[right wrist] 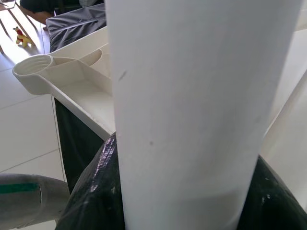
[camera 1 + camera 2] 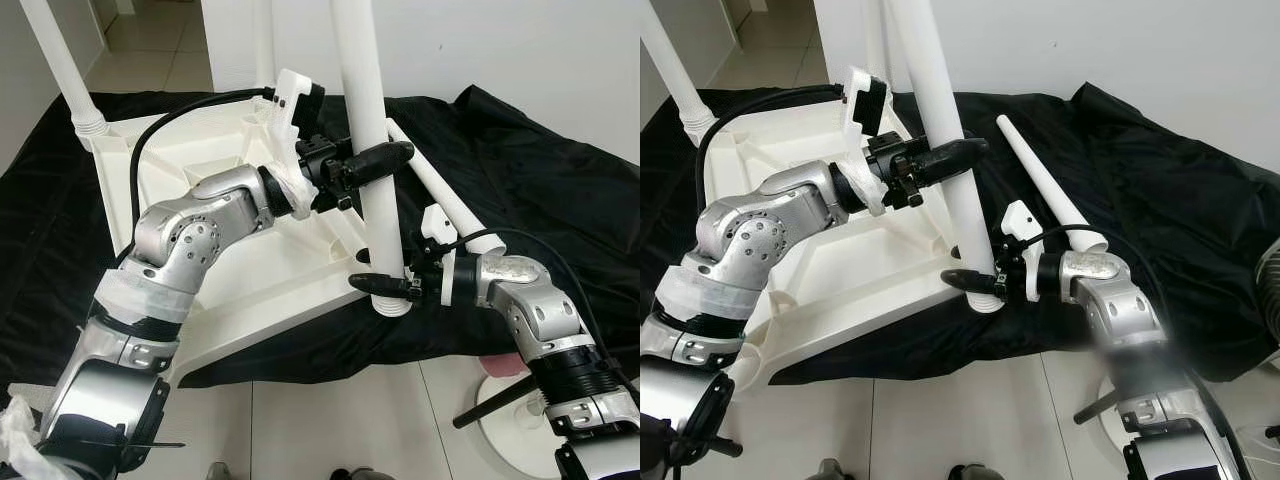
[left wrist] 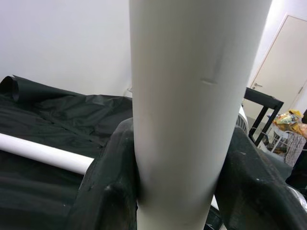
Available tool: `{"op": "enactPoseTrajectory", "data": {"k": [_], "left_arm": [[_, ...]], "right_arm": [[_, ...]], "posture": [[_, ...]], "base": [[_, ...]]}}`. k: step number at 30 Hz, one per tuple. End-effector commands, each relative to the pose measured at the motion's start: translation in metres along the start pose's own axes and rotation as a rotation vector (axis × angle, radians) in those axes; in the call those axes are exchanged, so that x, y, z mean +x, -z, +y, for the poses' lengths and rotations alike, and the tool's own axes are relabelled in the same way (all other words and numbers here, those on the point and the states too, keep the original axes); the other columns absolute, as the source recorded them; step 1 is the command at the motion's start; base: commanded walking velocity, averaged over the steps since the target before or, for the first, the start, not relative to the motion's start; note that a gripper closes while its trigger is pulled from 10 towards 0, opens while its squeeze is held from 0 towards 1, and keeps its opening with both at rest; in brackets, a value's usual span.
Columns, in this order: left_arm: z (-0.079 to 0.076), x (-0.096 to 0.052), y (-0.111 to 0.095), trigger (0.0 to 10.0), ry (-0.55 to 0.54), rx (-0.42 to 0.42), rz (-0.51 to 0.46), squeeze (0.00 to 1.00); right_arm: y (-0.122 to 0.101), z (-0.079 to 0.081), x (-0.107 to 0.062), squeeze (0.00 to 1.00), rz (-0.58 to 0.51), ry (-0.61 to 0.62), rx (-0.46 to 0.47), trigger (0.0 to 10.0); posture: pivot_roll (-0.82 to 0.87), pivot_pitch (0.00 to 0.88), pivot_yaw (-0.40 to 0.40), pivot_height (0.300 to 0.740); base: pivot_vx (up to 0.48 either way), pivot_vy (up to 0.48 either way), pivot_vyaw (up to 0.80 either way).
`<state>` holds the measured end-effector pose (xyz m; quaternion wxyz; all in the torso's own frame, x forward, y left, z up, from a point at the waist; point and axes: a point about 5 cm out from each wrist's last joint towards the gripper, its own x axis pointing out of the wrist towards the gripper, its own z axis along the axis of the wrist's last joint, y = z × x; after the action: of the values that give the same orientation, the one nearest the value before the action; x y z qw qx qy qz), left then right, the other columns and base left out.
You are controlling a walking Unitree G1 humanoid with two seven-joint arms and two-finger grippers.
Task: Building children table
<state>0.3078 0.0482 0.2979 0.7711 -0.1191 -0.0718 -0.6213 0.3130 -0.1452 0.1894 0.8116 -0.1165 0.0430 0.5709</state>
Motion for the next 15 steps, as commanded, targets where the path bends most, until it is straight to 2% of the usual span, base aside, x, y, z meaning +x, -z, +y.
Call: {"op": "enactPoseTrajectory", "data": {"k": [1,3,4,5,6,8,9,12,13,14,15], "left_arm": [[-0.025,0.003,-0.007,0.0,0.418,0.024,-0.015,0.0],[-0.024,0.004,-0.009,0.0,0.397,0.04,-0.018,0.0],[-0.023,0.005,-0.009,4.9,0.379,0.052,-0.015,0.0],[-0.023,0.005,-0.009,4.9,0.379,0.052,-0.015,0.0],[-0.02,0.008,-0.011,10.0,0.341,0.05,-0.011,0.0],[-0.019,0.01,-0.013,10.0,0.317,0.045,-0.007,0.0],[-0.015,0.013,-0.016,10.0,0.265,0.041,0.012,0.0],[-0.01,0.016,-0.02,10.0,0.202,0.045,0.026,0.0],[-0.006,0.019,-0.025,10.0,0.14,0.053,0.04,0.0],[-0.001,0.022,-0.03,10.0,0.077,0.075,0.047,0.0],[0.002,0.024,-0.033,10.0,0.041,0.09,0.049,0.0]], "right_arm": [[-0.002,0.002,-0.001,0.0,-0.002,-0.013,-0.014,10.0],[-0.002,0.002,-0.001,0.0,-0.003,-0.011,-0.012,10.0],[-0.002,0.003,-0.001,0.0,-0.006,-0.013,-0.008,10.0],[-0.002,0.003,-0.001,0.0,-0.006,-0.013,-0.008,10.0],[-0.004,0.001,-0.001,0.05,-0.022,0.002,0.003,10.0],[-0.005,0.0,-0.001,0.05,-0.034,0.012,0.011,10.0],[-0.008,-0.003,-0.001,1.0,-0.052,0.03,0.011,10.0],[-0.012,-0.006,-0.001,1.0,-0.069,0.054,0.008,10.0],[-0.015,-0.01,-0.001,0.36,-0.087,0.087,-0.002,10.0],[-0.019,-0.013,0.0,0.0,-0.109,0.124,-0.01,10.0],[-0.021,-0.015,0.0,0.0,-0.122,0.147,-0.013,10.0]], "posture": [[-0.05,0.072,-0.044,0.74],[-0.05,0.072,-0.044,0.74],[-0.05,0.07,-0.043,0.74],[-0.05,0.07,-0.043,0.74],[-0.05,0.069,-0.043,0.74],[-0.05,0.069,-0.043,0.74],[-0.05,0.066,-0.041,0.74],[-0.05,0.065,-0.041,0.74],[-0.05,0.061,-0.04,0.74],[-0.05,0.059,-0.04,0.74],[-0.05,0.059,-0.04,0.74]], "base": [[0.0,0.0,0.0],[0.0,0.0,0.0],[0.0,0.0,0.0],[0.0,0.0,0.0],[0.0,0.0,0.0],[0.0,0.0,0.0],[0.0,0.0,0.0],[0.0,0.0,0.0],[0.0,0.0,0.0],[0.0,0.0,0.0],[0.0,0.0,0.0]]}}
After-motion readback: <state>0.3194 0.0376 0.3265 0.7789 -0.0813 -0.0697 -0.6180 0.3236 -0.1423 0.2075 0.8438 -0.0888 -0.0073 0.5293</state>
